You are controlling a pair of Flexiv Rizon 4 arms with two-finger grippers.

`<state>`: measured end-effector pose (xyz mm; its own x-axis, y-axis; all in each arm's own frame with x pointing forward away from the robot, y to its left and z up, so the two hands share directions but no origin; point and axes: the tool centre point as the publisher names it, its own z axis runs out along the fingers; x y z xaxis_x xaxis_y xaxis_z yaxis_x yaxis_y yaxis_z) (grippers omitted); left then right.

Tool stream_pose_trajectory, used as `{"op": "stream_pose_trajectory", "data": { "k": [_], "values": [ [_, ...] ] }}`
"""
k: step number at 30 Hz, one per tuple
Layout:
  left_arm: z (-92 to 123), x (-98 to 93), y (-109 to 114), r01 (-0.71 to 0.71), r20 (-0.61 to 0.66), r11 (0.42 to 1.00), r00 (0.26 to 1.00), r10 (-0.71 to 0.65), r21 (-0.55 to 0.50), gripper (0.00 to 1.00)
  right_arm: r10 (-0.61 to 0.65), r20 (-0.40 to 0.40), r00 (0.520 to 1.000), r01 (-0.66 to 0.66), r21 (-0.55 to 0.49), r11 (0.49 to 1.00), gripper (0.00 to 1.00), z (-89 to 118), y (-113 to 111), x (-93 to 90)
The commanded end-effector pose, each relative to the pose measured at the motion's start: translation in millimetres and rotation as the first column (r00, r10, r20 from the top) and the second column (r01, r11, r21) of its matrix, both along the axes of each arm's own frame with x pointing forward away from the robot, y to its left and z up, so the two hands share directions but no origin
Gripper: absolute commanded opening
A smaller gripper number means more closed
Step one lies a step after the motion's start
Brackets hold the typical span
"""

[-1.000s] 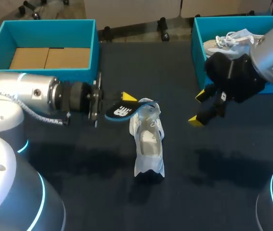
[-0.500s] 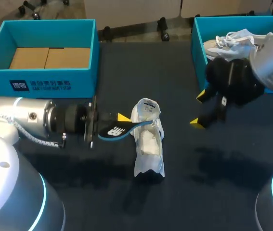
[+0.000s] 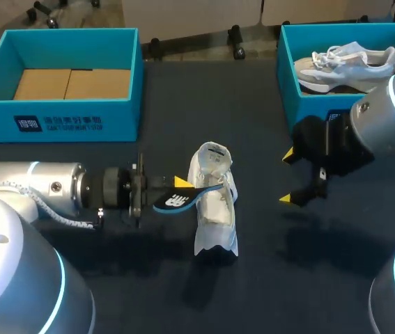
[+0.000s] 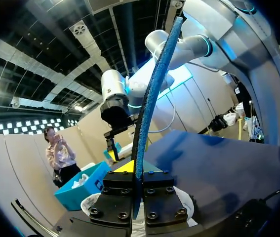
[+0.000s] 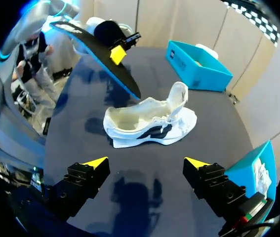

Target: Take the shoe out of the shoebox, open the shoe tongue, remove and reinsert the insole, then place the shoe into the shoebox

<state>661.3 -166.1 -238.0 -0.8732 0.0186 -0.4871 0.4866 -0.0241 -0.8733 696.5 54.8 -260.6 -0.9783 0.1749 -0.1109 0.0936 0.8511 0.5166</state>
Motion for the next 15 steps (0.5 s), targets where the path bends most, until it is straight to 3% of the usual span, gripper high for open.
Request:
{"op": "stream_pose_trajectory", "data": {
  "k": [1,15],
  "values": [
    [-8,-0.7,-6,-0.021,-0.007,1.0,1.0,0.021,-0.008,0.0,0.048,-0.008,0.999,-0.048,-0.006,0.999,1.0,-11,13,17.4],
    [-24,0.6,-14,-0.026,-0.019,0.999,0.999,0.027,0.022,0.0,0.101,-0.054,0.993,-0.107,-0.123,0.987,1.0,-26,44,32.0]
  ]
}}
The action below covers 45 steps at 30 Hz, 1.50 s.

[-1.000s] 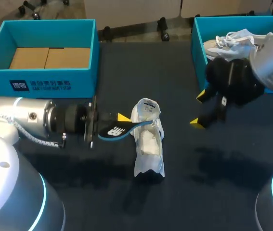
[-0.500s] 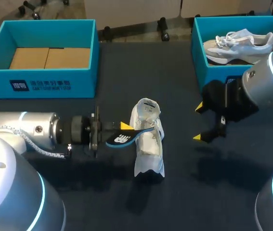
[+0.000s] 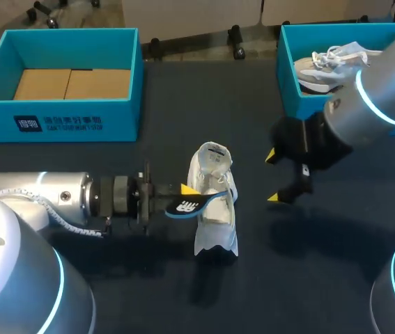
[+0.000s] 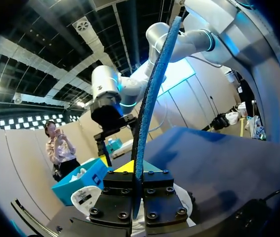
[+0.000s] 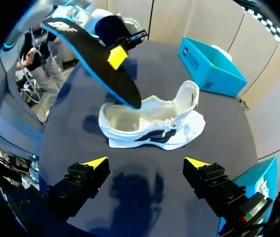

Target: Take the shoe out of the shoebox, open the shoe tongue, remove and reinsert the insole, then place the shoe into the shoebox

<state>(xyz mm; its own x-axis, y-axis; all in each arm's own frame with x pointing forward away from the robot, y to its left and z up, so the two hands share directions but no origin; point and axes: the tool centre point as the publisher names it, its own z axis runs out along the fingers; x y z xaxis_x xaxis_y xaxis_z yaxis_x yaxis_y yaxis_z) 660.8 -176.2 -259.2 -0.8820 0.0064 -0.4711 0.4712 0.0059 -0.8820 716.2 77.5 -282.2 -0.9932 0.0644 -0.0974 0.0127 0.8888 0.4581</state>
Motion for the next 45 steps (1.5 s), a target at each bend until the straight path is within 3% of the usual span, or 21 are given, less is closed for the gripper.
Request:
{"op": "stream_pose_trajectory", "data": {
  "k": [1,17,33,45],
  "values": [
    [-3,1.5,-4,-0.001,-0.002,1.0,1.0,0.001,0.004,0.0,0.005,-0.022,1.0,-0.006,-0.059,0.998,1.0,-5,24,12.3],
    [-6,2.1,-7,-0.016,-0.011,1.0,1.0,0.016,0.018,0.0,0.059,0.055,0.997,-0.052,-0.126,0.991,1.0,4,45,1.6],
    [-13,-7.0,-22,-0.015,-0.039,1.0,0.999,0.015,0.013,0.0,0.056,0.051,0.997,-0.047,-0.166,0.985,1.0,6,45,-6.9],
    [-26,-0.3,-25,-0.023,-0.024,0.999,0.999,0.024,0.045,0.0,0.056,0.051,0.997,-0.047,-0.166,0.985,1.0,6,45,-6.9]
  ]
}}
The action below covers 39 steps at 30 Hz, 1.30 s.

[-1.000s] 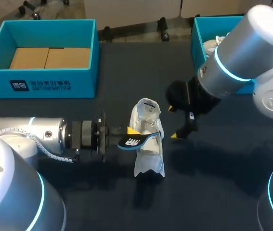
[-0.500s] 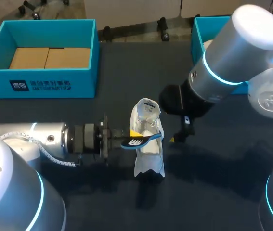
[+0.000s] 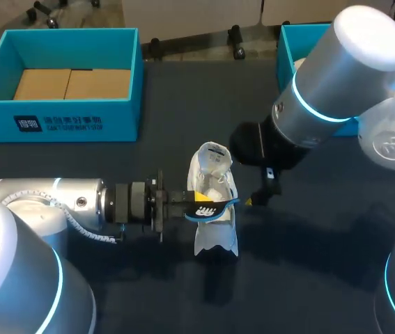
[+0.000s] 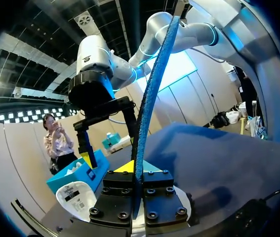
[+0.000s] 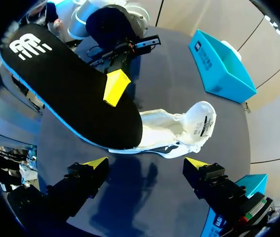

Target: Take the shoe out of the shoebox, open the shoe tongue, remove and reinsert the insole, then place the shoe into the shoebox

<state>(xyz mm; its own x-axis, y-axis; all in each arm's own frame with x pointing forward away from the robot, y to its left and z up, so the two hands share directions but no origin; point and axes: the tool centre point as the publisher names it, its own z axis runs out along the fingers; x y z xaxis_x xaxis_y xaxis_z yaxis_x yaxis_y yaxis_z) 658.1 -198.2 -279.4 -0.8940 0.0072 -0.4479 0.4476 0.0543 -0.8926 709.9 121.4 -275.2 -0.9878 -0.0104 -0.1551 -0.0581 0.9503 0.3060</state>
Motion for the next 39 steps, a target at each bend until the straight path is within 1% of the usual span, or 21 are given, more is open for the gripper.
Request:
{"op": "stream_pose_trajectory", "data": {
  "k": [1,14,22,30,35,39],
  "values": [
    [-6,2.8,-3,-0.002,0.001,1.0,1.0,0.002,0.003,0.0,-0.002,0.002,1.0,0.002,-0.002,1.0,1.0,-1,1,-0.6],
    [-21,13.3,-6,-0.016,0.0,1.0,1.0,0.016,0.024,0.0,-0.002,0.002,1.0,0.002,-0.002,1.0,1.0,-1,1,-0.6],
    [-37,20.5,-8,-0.021,0.017,0.998,1.0,0.02,0.053,0.0,-0.002,0.002,1.0,0.002,-0.002,1.0,1.0,-1,1,-0.6],
    [-45,28.8,-11,-0.044,-0.003,0.997,0.999,0.045,0.07,0.0,-0.002,0.002,1.0,0.002,-0.002,1.0,1.0,-1,1,-0.6],
    [-48,34.9,-6,-0.072,0.001,0.993,0.997,0.072,0.091,0.0,-0.002,0.002,1.0,0.002,-0.002,1.0,1.0,-1,1,-0.6],
    [-52,36.2,-2,-0.075,0.007,0.991,0.997,0.075,0.109,0.0,-0.002,0.002,1.0,0.002,-0.002,1.0,1.0,-1,1,-0.6]
  ]
}}
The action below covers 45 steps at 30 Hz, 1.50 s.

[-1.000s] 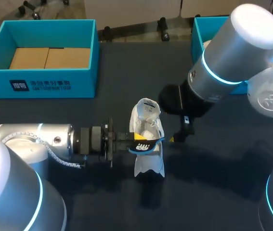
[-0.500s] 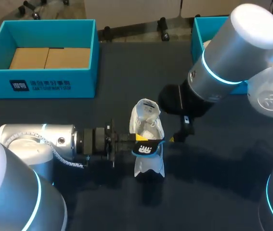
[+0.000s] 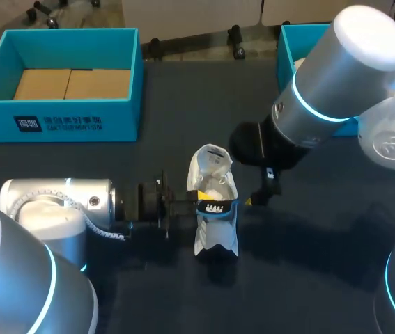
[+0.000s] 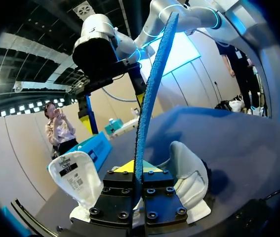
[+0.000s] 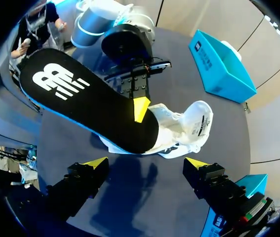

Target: Take the shoe out of the shoebox, open the shoe tongue, remove and reinsert the insole, then place the shoe into the shoebox

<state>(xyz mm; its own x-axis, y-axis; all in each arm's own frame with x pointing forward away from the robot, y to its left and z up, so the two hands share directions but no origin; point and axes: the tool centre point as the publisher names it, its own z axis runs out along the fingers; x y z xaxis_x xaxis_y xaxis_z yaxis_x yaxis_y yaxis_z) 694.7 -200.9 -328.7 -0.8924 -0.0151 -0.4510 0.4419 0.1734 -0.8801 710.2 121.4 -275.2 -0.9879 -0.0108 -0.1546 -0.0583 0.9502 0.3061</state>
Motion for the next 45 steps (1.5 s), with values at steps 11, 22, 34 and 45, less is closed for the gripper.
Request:
{"op": "stream_pose_trajectory", "data": {
  "k": [11,22,34,45],
  "values": [
    [-12,7.8,1,-0.022,-0.002,0.999,1.0,0.022,0.047,0.0,-0.003,0.003,1.0,0.003,-0.002,1.0,1.0,-1,1,-0.9],
    [13,-1.7,3,-0.009,-0.003,1.0,1.0,0.009,-0.015,0.52,-0.003,0.003,1.0,0.003,-0.002,1.0,1.0,-1,1,-0.9],
    [2,-7.8,1,0.042,-0.007,0.999,0.999,-0.042,0.015,0.0,-0.003,0.003,1.0,0.003,-0.002,1.0,1.0,-1,1,-0.9],
    [-11,7.1,-6,0.043,0.041,0.997,0.998,-0.046,0.066,0.0,-0.003,0.003,1.0,0.003,-0.002,1.0,1.0,-1,1,-0.9]
  ]
}}
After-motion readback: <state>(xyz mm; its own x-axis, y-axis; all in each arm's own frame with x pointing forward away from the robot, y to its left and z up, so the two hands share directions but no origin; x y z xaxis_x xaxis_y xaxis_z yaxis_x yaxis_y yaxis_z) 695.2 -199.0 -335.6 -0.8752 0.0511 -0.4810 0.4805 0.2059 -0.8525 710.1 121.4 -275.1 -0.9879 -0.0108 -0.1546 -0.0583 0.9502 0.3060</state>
